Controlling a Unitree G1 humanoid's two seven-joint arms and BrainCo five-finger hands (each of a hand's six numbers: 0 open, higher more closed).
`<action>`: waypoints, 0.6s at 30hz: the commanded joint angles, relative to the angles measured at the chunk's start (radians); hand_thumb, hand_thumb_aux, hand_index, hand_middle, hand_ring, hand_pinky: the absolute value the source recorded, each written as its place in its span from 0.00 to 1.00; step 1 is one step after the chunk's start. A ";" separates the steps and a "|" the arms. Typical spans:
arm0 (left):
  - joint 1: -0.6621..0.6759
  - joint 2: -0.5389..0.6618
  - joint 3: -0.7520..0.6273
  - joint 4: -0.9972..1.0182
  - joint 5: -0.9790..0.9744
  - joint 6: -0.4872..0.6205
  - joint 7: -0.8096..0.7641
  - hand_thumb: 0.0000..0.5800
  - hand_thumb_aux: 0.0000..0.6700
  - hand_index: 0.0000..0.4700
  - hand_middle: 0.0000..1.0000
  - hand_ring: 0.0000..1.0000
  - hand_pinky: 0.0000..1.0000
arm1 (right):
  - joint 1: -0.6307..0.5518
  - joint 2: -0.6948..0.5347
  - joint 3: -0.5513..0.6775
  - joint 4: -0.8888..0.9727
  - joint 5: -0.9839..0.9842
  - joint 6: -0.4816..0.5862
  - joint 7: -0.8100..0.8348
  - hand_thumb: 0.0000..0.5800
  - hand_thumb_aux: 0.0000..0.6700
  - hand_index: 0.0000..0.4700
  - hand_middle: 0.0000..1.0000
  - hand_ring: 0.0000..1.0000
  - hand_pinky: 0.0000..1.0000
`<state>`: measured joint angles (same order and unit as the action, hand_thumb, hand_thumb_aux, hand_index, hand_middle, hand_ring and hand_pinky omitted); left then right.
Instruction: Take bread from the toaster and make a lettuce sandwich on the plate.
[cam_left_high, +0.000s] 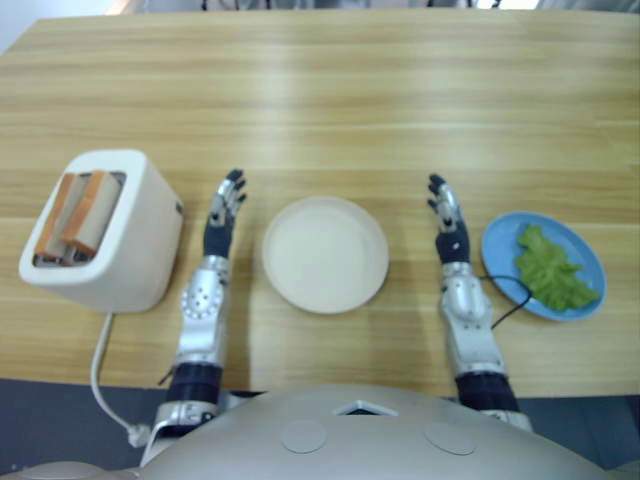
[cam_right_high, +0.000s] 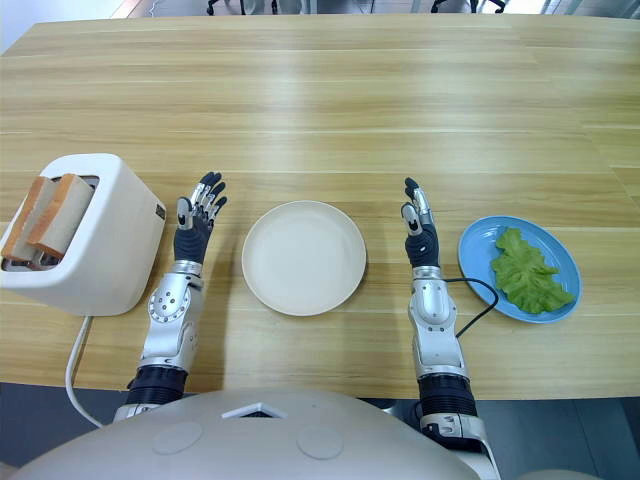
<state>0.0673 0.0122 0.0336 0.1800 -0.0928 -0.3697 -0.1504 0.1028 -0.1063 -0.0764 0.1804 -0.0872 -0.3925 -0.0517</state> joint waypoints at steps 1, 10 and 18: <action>0.007 -0.002 -0.005 -0.008 -0.003 0.017 -0.001 0.00 0.00 0.00 0.00 0.00 0.00 | 0.009 -0.004 0.003 -0.010 -0.005 0.015 0.003 0.00 0.00 0.00 0.00 0.00 0.00; 0.009 0.000 -0.003 -0.010 0.012 0.009 0.012 0.00 0.00 0.00 0.00 0.00 0.00 | 0.012 -0.002 -0.002 -0.015 -0.010 0.021 -0.006 0.00 0.00 0.00 0.00 0.00 0.00; 0.051 0.126 0.027 -0.612 0.053 0.220 -0.003 0.00 0.00 0.00 0.00 0.00 0.00 | 0.017 0.001 0.001 -0.002 -0.007 0.026 -0.005 0.00 0.00 0.00 0.00 0.00 0.00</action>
<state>0.1275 0.0879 0.0285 -0.2088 -0.0465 -0.2412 -0.1388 0.1156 -0.1048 -0.0759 0.1766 -0.0910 -0.3811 -0.0558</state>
